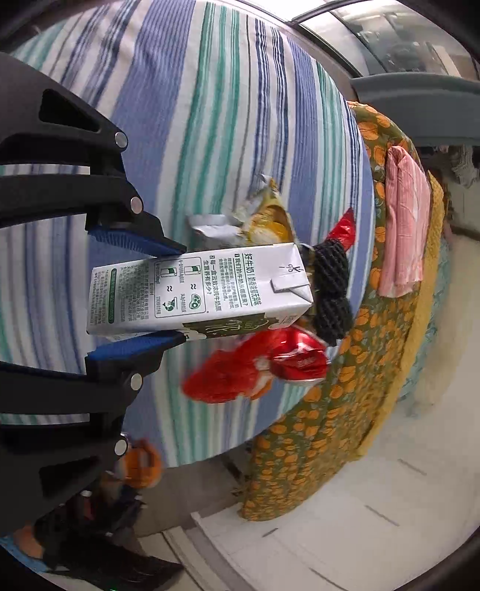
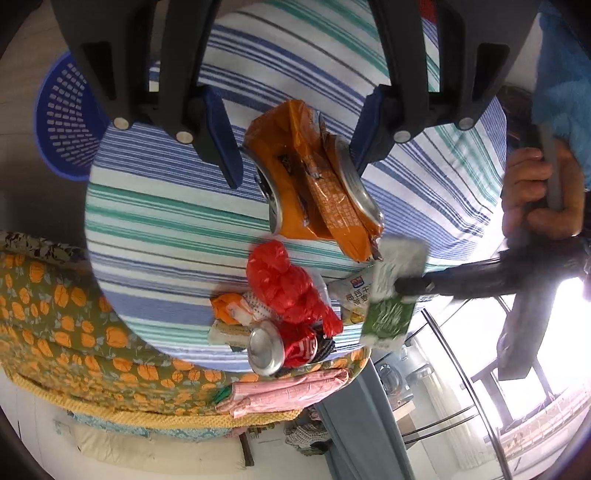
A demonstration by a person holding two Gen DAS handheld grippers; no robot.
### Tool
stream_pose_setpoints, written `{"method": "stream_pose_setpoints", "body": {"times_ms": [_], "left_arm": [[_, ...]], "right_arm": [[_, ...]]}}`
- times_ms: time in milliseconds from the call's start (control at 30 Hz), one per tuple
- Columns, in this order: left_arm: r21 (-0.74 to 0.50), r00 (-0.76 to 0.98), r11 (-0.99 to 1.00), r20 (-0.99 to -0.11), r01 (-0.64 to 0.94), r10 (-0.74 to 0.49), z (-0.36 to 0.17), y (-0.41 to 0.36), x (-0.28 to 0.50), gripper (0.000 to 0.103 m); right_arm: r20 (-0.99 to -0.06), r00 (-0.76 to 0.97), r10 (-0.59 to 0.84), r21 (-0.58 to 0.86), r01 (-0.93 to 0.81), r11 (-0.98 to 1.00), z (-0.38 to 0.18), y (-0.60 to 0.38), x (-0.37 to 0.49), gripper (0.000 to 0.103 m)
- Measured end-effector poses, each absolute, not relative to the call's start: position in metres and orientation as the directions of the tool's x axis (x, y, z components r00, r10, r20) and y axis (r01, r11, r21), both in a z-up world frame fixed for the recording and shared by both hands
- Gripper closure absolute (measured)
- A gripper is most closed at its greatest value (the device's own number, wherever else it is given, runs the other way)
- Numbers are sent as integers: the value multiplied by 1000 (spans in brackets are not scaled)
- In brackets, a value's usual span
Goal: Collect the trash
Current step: 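Grasp the milk carton with the left tool while the right tool grasps the crushed orange can, then carry carton and can to the blue wastebasket and open both tools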
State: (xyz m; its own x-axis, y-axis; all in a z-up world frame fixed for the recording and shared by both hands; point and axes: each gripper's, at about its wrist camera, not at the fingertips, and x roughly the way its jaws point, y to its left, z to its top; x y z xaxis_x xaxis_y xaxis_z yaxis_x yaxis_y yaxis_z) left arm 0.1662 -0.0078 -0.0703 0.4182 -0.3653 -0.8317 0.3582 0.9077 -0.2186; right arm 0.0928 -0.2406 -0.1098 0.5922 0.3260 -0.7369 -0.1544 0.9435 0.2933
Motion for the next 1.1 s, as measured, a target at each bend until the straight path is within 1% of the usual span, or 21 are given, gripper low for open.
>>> {"method": "stream_pose_setpoints", "body": {"times_ms": [67,133,200,233,267,333,400,500,567,600,633,667,700,767,900,1000,1100], "left_arm": [[-163,382,903,-865,397,-324,-68,-2,147,62],[-132,355,899,-887,418,-296,-70,2,132,61],[-111,348,896,-896,430,-278,-78,0,122,60],[-93,352,895,-898,437,-265,-83,-3,118,58],[-80,356,894,-899,442,-257,-88,-5,114,53],[-46,371,893,-899,447,-231,-97,-10,111,49],[-2,394,896,-898,444,-197,-102,-12,112,48],[-15,398,903,-894,430,-205,-103,-10,116,48],[-2,410,904,-891,427,-195,-102,-10,120,48],[9,415,904,-890,428,-188,-103,-11,121,48],[18,415,903,-892,430,-180,-104,-12,123,48],[21,412,901,-894,433,-177,-105,-12,124,56],[18,407,899,-895,437,-180,-106,-13,125,65],[29,417,901,-893,432,-171,-105,-14,125,65],[-17,414,900,-884,437,-217,-97,-19,117,65],[-66,409,881,-867,469,-283,-81,-36,105,65],[-125,396,844,-841,522,-369,-60,-68,93,65]], "right_arm": [[-755,596,272,225,-155,962,-110,-233,93,47],[-774,584,245,188,-157,970,-116,-225,93,44],[-788,565,246,190,-157,969,-122,-219,92,44],[-792,556,253,195,-162,967,-125,-217,93,40],[-795,549,257,199,-165,966,-127,-217,93,38],[-802,537,260,200,-168,965,-129,-216,92,30],[-806,527,268,205,-175,963,-128,-217,93,28],[-811,516,274,215,-172,961,-126,-217,98,25],[-812,508,287,231,-173,958,-126,-216,102,25],[-813,501,295,234,-184,955,-126,-213,103,29],[-817,498,291,225,-189,956,-126,-210,105,39],[-819,504,275,208,-185,960,-126,-209,106,46],[-817,504,281,216,-184,959,-125,-210,107,46],[-804,510,307,245,-187,951,-121,-212,106,47],[-769,538,347,302,-173,938,-111,-229,98,47],[-733,574,365,360,-127,924,-98,-262,90,47],[-720,620,312,361,-50,931,-88,-311,81,47]]}}
